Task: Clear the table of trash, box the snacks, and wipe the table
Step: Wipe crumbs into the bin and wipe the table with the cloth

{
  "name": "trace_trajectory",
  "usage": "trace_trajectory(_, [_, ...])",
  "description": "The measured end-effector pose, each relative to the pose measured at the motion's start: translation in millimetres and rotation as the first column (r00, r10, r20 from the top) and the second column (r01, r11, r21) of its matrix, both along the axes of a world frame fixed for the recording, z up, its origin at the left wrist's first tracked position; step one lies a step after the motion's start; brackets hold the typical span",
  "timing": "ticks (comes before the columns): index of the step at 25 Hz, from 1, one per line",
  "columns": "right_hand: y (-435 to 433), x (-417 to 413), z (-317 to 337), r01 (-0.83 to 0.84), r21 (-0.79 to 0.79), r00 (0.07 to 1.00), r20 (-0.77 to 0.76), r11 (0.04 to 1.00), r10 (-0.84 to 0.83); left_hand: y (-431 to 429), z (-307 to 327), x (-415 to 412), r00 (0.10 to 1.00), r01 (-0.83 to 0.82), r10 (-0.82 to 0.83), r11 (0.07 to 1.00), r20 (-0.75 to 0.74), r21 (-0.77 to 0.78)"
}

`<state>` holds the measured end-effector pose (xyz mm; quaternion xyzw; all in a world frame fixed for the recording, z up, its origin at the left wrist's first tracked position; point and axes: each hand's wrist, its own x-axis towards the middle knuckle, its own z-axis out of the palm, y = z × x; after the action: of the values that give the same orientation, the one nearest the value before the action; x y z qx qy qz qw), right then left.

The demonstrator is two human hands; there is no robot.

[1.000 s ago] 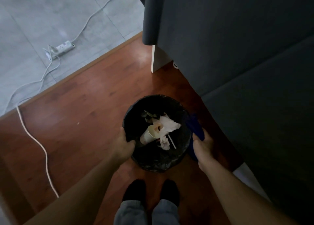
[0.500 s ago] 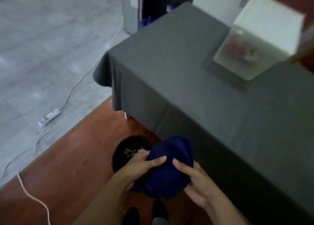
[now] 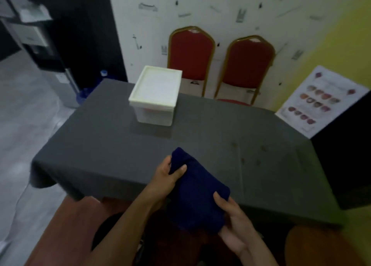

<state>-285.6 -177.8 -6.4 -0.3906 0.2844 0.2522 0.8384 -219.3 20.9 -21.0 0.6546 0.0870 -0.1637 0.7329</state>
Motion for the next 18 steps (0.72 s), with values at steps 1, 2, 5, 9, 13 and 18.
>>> trace_trajectory(1, [-15,5,1,0.052,0.066,0.998,-0.028,0.996,-0.051,-24,4,12,0.998,0.069,-0.069,0.998,-0.008,0.003])
trace_trajectory(2, [-31,11,0,0.091,0.129,0.995,-0.052,0.987,-0.085,-49,7,23,0.991,0.134,-0.134,0.991,-0.012,0.002])
trace_trajectory(5, [-81,37,-4,0.139,0.157,0.986,-0.108,0.978,-0.123,-122,5,56,0.966,0.258,-0.257,0.966,-0.038,0.014])
trace_trajectory(9, [-154,69,-17,0.225,-0.04,0.963,-0.145,0.973,-0.229,-195,-13,98,0.945,0.303,-0.301,0.953,-0.13,-0.002])
trace_trajectory(13, [-222,103,-15,0.426,-0.42,0.885,0.007,0.801,-0.466,-227,-42,139,0.955,0.254,-0.243,0.966,-0.168,0.049])
trace_trajectory(18, [-279,163,-20,0.383,-0.87,0.903,0.282,0.309,-0.326,-183,-114,196,0.996,0.093,-0.085,0.92,-0.038,0.38])
